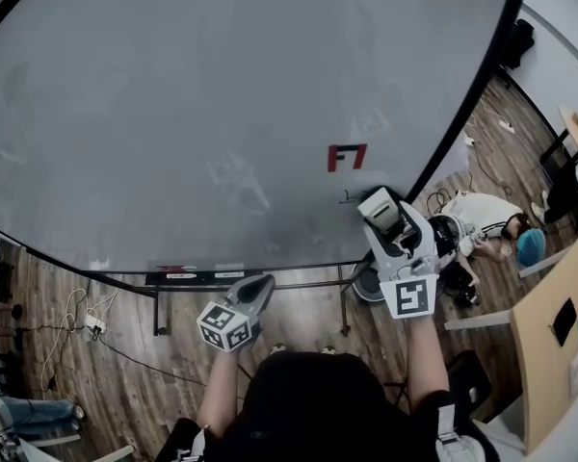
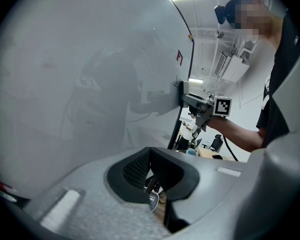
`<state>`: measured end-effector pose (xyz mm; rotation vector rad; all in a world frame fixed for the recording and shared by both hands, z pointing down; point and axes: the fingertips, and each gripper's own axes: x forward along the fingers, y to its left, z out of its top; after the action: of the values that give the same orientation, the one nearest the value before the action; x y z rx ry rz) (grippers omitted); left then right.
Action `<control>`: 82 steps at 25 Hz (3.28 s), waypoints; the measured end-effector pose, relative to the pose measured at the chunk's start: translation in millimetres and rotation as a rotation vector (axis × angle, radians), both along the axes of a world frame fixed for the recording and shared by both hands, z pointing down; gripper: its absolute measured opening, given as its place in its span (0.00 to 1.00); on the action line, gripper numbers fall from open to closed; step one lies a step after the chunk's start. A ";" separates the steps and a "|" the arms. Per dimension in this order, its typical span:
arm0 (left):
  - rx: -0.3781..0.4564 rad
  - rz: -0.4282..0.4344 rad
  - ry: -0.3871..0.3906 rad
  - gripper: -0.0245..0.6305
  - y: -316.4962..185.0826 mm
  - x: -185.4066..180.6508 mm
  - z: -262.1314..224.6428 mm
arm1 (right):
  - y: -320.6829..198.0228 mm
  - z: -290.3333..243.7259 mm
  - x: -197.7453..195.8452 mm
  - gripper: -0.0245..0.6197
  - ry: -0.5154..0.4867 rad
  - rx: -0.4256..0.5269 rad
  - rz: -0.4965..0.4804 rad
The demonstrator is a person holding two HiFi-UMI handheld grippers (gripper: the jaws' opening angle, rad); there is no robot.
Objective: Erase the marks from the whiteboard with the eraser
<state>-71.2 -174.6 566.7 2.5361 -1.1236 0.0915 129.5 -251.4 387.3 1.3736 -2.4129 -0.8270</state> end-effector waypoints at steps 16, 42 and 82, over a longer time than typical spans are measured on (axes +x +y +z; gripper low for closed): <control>-0.007 -0.039 -0.004 0.05 1.3 -31.5 4.1 | 13.6 14.2 -94.4 0.44 0.066 -0.026 -0.131; -0.004 0.031 -0.015 0.05 -3.1 -14.2 0.9 | -0.1 -1.7 -27.2 0.44 0.057 0.024 0.074; -0.015 -0.004 -0.004 0.05 5.0 -47.1 3.5 | 9.4 -6.7 -98.8 0.44 0.045 0.002 0.004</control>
<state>-118.3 -169.5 570.2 2.5215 -1.1252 0.1030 30.7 -242.0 380.6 1.3462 -2.3754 -0.8496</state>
